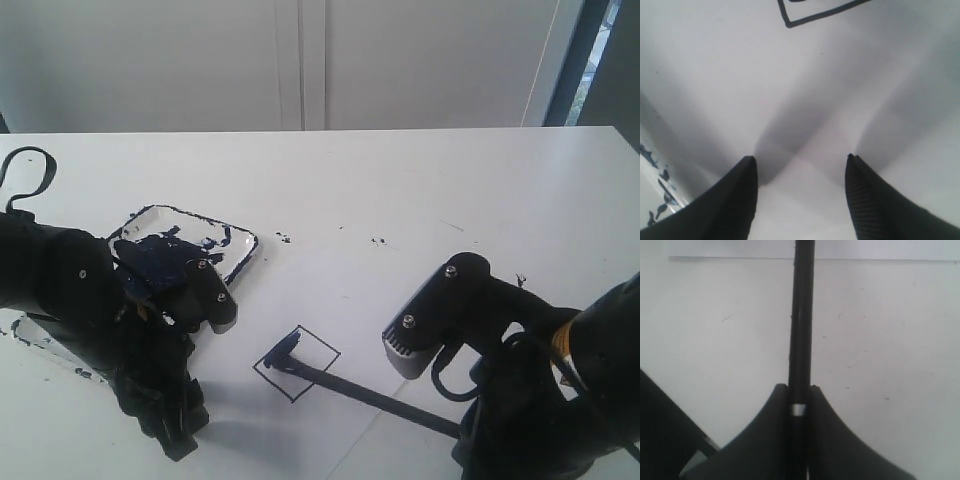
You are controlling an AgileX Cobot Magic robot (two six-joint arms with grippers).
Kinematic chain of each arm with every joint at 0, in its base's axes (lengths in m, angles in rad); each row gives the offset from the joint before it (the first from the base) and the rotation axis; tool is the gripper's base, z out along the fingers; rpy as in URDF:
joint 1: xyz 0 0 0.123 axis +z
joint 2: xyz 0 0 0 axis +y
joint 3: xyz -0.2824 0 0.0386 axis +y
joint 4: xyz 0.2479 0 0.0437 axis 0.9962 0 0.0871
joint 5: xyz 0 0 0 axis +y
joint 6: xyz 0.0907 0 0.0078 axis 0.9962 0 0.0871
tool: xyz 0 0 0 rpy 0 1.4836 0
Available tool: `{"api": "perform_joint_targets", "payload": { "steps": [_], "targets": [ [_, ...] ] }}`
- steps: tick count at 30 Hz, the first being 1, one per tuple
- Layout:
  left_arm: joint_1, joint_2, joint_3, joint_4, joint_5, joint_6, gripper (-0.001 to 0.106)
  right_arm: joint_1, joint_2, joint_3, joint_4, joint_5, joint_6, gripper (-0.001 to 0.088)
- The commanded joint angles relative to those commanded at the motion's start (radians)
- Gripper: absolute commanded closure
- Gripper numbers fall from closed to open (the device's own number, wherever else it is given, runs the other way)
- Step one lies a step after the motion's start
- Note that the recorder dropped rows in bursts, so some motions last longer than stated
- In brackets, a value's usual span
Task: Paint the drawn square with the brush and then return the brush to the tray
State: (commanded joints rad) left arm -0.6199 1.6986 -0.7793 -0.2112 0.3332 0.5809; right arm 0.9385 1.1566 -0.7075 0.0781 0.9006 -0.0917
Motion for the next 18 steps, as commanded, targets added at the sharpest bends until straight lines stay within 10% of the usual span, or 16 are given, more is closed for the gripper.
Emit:
{"api": "perform_joint_targets", "payload": {
  "steps": [18],
  "targets": [
    [0.000,0.000,0.000,0.000,0.000,0.000,0.048,0.000,0.000,0.000,-0.051,-0.009,0.038,0.0868]
  ]
}}
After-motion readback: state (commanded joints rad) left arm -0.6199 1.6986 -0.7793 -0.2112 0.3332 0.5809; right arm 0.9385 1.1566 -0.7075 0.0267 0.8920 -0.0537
